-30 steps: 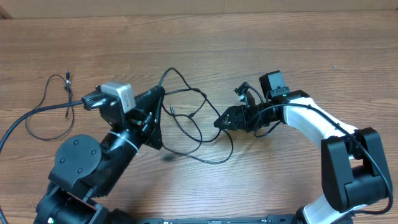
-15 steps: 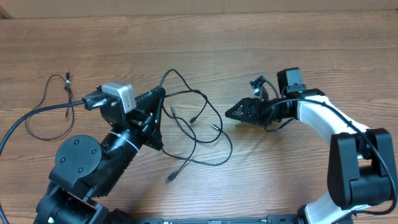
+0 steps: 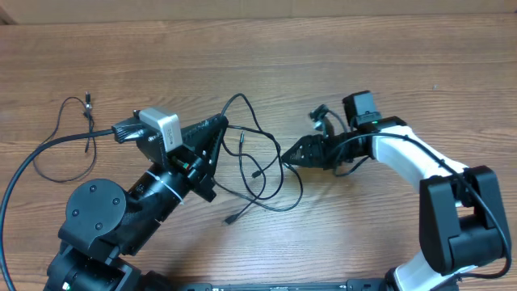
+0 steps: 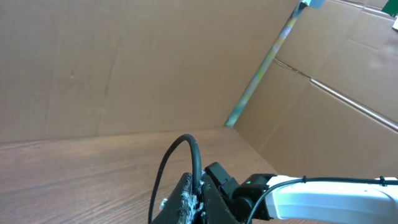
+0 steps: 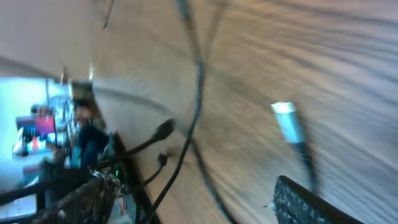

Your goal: Untangle cables

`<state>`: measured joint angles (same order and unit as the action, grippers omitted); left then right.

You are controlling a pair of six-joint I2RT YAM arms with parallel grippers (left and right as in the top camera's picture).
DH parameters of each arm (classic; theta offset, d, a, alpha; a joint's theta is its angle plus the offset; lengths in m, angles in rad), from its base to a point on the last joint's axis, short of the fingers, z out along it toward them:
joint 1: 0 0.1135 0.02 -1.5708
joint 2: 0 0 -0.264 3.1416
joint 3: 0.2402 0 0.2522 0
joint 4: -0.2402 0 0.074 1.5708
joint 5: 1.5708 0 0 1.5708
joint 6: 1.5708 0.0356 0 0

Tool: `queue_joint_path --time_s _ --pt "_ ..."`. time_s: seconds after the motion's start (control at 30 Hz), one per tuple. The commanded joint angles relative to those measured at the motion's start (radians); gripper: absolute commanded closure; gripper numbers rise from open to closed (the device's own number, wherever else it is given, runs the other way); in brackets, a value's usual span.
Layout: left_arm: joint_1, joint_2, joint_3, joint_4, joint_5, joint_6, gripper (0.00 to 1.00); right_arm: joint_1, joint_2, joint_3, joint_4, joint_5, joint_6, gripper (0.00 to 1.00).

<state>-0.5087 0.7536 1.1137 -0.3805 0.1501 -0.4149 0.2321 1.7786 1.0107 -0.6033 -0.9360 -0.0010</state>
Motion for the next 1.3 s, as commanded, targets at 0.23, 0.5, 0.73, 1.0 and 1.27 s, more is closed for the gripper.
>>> queue_joint_path --time_s 0.23,0.5,0.73,1.0,1.27 --pt "0.005 -0.002 0.017 -0.009 0.027 0.018 0.96 0.093 0.007 0.01 -0.01 -0.166 -0.269 0.31" --pt "0.005 -0.002 0.017 -0.01 0.034 0.011 0.96 0.134 0.007 0.01 0.047 -0.175 -0.298 0.39" --pt "0.005 -0.002 0.017 -0.012 0.036 0.011 0.96 0.135 0.007 0.01 0.237 -0.21 -0.116 0.39" --pt "0.005 -0.002 0.017 -0.012 0.054 0.011 0.96 0.135 0.007 0.01 0.449 -0.209 0.045 0.52" --pt "0.005 -0.002 0.017 -0.012 0.053 0.011 0.96 0.135 0.007 0.01 0.511 -0.206 0.087 0.96"
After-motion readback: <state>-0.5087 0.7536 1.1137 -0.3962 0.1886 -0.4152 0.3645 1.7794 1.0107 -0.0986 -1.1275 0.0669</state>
